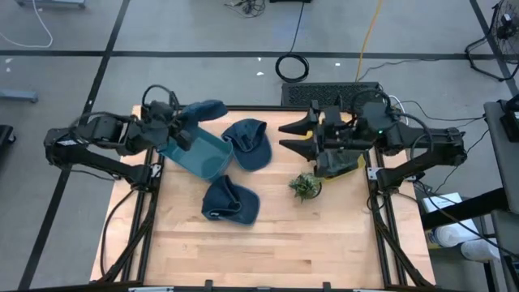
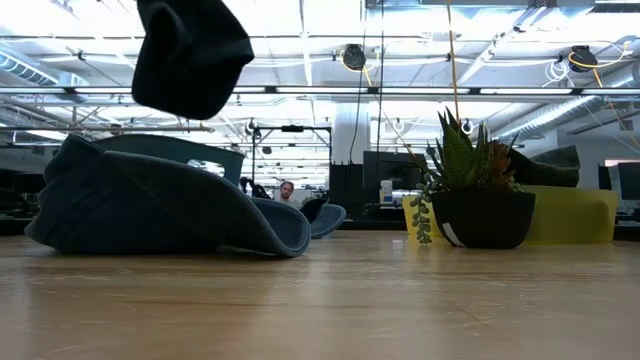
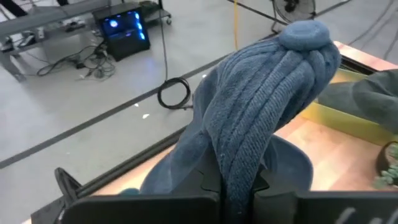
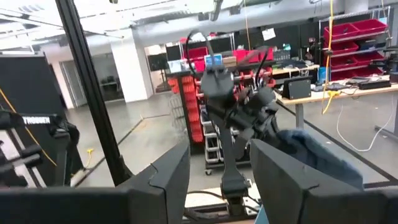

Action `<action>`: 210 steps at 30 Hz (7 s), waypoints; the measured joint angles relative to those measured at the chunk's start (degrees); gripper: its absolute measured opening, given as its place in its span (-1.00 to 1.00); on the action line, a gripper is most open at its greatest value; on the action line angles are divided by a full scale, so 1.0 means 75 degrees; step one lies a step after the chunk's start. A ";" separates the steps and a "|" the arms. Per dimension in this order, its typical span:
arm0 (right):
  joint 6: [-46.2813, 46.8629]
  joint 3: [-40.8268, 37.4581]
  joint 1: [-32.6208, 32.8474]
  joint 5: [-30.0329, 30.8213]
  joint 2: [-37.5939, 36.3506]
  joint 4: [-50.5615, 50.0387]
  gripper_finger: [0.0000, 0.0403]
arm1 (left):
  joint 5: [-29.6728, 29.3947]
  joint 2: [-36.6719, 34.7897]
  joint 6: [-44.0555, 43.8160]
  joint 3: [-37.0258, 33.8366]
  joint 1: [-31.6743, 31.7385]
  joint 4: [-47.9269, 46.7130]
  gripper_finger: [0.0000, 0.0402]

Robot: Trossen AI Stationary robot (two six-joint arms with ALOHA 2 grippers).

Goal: Pick & Place hat
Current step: Put the bottom blue cap into the blue bin, then put the top blue cap into the blue bin

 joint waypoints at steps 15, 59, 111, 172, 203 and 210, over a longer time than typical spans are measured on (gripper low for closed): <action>-0.0198 -0.0003 -0.0003 0.0009 -0.0131 -0.0036 -0.22 | -0.0732 -0.0657 -0.2382 -0.2292 -0.0574 0.0034 -0.99; 0.0001 -0.0003 -0.0003 0.0009 -0.0128 -0.0070 -0.22 | 0.0584 -0.0702 -0.2683 -0.5397 -0.0517 0.1332 -0.12; -0.0001 -0.0009 -0.0006 0.0009 -0.0146 -0.0513 -0.22 | 0.5446 -0.1948 -0.1208 -0.5379 0.1543 0.4321 0.92; 0.3646 0.0003 -0.2429 0.1496 0.1232 -0.3877 0.78 | 0.6465 -0.2278 -0.0805 -0.5330 0.1541 1.1019 0.92; 0.4860 -0.0009 -0.2798 -0.0213 0.3489 -0.4422 0.78 | 0.6957 -0.2278 -0.0999 -0.5330 0.1541 1.1095 0.92; 0.4799 -0.0009 -0.2798 -0.0216 0.3489 -0.4296 0.78 | 0.6954 -0.2278 -0.0952 -0.5330 0.1541 1.1086 0.92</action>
